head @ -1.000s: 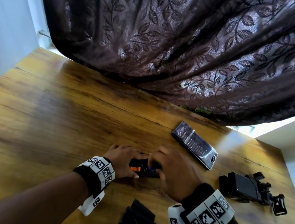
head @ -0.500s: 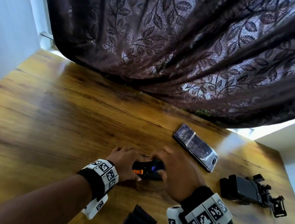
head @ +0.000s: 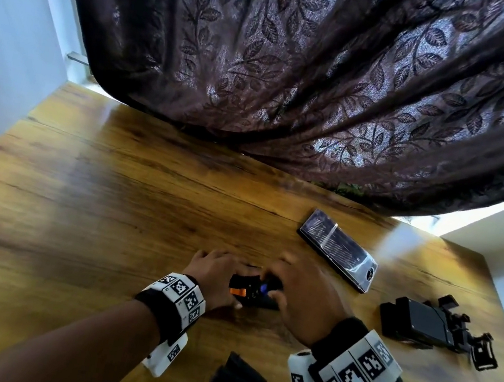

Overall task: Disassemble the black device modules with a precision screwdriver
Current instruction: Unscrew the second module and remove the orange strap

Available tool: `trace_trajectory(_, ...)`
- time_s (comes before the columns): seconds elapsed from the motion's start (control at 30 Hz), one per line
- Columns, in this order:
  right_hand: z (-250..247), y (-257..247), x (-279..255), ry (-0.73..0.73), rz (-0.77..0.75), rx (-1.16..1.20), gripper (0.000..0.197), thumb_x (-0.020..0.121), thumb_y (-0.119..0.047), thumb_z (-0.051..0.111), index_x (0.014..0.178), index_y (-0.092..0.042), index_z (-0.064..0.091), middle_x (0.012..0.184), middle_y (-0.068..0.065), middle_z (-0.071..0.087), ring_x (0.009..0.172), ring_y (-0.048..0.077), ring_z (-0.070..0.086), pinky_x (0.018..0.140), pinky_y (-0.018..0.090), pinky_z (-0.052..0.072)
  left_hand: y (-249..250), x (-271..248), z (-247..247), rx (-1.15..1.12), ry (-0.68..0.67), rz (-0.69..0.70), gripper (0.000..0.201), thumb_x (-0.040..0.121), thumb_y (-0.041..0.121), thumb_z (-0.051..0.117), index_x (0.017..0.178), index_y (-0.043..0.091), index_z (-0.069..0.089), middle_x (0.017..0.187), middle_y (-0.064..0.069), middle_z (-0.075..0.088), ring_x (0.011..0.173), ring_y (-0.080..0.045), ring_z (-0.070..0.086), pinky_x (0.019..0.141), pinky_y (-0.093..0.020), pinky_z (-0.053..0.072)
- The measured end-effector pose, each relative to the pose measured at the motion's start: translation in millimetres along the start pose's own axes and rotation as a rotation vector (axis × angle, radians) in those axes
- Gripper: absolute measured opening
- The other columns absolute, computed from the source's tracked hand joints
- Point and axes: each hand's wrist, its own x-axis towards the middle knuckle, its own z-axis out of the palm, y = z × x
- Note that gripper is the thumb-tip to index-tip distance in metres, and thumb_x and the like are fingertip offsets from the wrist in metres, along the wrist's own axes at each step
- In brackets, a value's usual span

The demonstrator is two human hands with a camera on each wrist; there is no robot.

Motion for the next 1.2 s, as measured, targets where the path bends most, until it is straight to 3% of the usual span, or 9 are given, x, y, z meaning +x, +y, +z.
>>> trace_trajectory(0.1, 1.4, 2.1, 1.0, -0.005, 0.031, -0.002, 0.016, 0.097, -0.030, 0.063, 0.112, -0.026, 0.063, 0.104, -0.013, 0.041, 0.096, 0.007, 0.042, 0.080, 0.019, 0.032, 0.9, -0.1, 1.0, 0.027, 0.018, 0.009, 0.085, 0.080, 0.051, 0.079, 0.146, 0.064, 0.027, 0.154, 0.023, 0.041, 0.144, -0.019, 0.028, 0.115, -0.055, 0.023)
trace_trajectory(0.23, 3.9, 4.6, 0.5, 0.008, 0.045, 0.004, 0.018, 0.098, -0.035, 0.061, 0.112, -0.025, 0.065, 0.100, -0.012, 0.041, 0.094, 0.008, 0.044, 0.081, 0.022, 0.034, 1.5, 0.5, 0.4, 0.040, 0.013, -0.001, 0.086, 0.080, 0.051, 0.079, 0.146, 0.065, 0.026, 0.154, 0.021, 0.042, 0.144, -0.019, 0.028, 0.115, -0.055, 0.024)
trace_trajectory(0.37, 4.9, 5.9, 0.3, 0.022, 0.035, 0.003, 0.021, 0.099, -0.041, 0.057, 0.110, -0.024, 0.066, 0.100, -0.011, 0.057, 0.094, 0.009, 0.053, 0.085, 0.027, 0.044, 3.0, -0.4, -1.3, 0.035, 0.008, -0.003, 0.086, 0.080, 0.050, 0.079, 0.146, 0.066, 0.026, 0.155, 0.020, 0.040, 0.145, -0.018, 0.028, 0.116, -0.056, 0.023)
trace_trajectory(0.53, -0.2, 5.1, -0.5, 0.022, 0.043, -0.059, 0.026, 0.100, -0.048, 0.050, 0.103, -0.026, 0.063, 0.094, -0.007, 0.066, 0.082, 0.014, 0.059, 0.072, 0.030, 0.045, 5.3, 0.7, -3.0, 0.024, 0.010, -0.002, 0.087, 0.080, 0.046, 0.080, 0.145, 0.067, 0.026, 0.153, 0.024, 0.041, 0.145, -0.017, 0.029, 0.114, -0.055, 0.023)
trace_trajectory(0.77, -1.5, 1.8, 1.2, 0.061, 0.142, -0.096, 0.033, 0.099, -0.054, 0.045, 0.098, -0.027, 0.064, 0.087, -0.009, 0.063, 0.080, 0.014, 0.057, 0.066, 0.030, 0.040, 5.3, 0.9, -4.0, 0.017, 0.003, -0.007, 0.087, 0.079, 0.046, 0.081, 0.143, 0.069, 0.027, 0.151, 0.025, 0.044, 0.142, -0.016, 0.035, 0.110, -0.055, 0.026)
trace_trajectory(1.03, 4.8, -9.5, 4.0, 0.139, 0.233, -0.048, 0.035, 0.103, -0.049, 0.041, 0.094, -0.024, 0.063, 0.077, -0.008, 0.051, 0.073, 0.014, 0.053, 0.064, 0.028, 0.036, 6.1, 1.3, -4.1, 0.006, -0.022, -0.037, 0.076, 0.078, 0.047, 0.081, 0.140, 0.062, 0.041, 0.148, 0.022, 0.047, 0.141, -0.020, 0.033, 0.112, -0.063, 0.024)
trace_trajectory(1.13, 2.8, -5.9, -1.4, 0.117, 0.163, 0.007, 0.024, 0.101, -0.048, 0.048, 0.101, -0.028, 0.061, 0.085, -0.013, 0.047, 0.079, 0.010, 0.050, 0.067, 0.026, 0.035, 4.6, 1.7, -3.2, 0.000, -0.011, -0.033, 0.072, 0.078, 0.051, 0.080, 0.138, 0.064, 0.042, 0.141, 0.020, 0.051, 0.139, -0.020, 0.032, 0.111, -0.060, 0.025)
trace_trajectory(1.2, 4.1, -2.0, -4.5, 0.072, 0.092, 0.067, 0.016, 0.098, -0.039, 0.060, 0.110, -0.029, 0.059, 0.099, -0.015, 0.040, 0.088, 0.005, 0.043, 0.071, 0.016, 0.031, 3.0, 1.4, -3.3, 0.012, -0.007, -0.017, 0.078, 0.078, 0.054, 0.079, 0.141, 0.068, 0.034, 0.144, 0.023, 0.049, 0.139, -0.019, 0.031, 0.110, -0.059, 0.026)
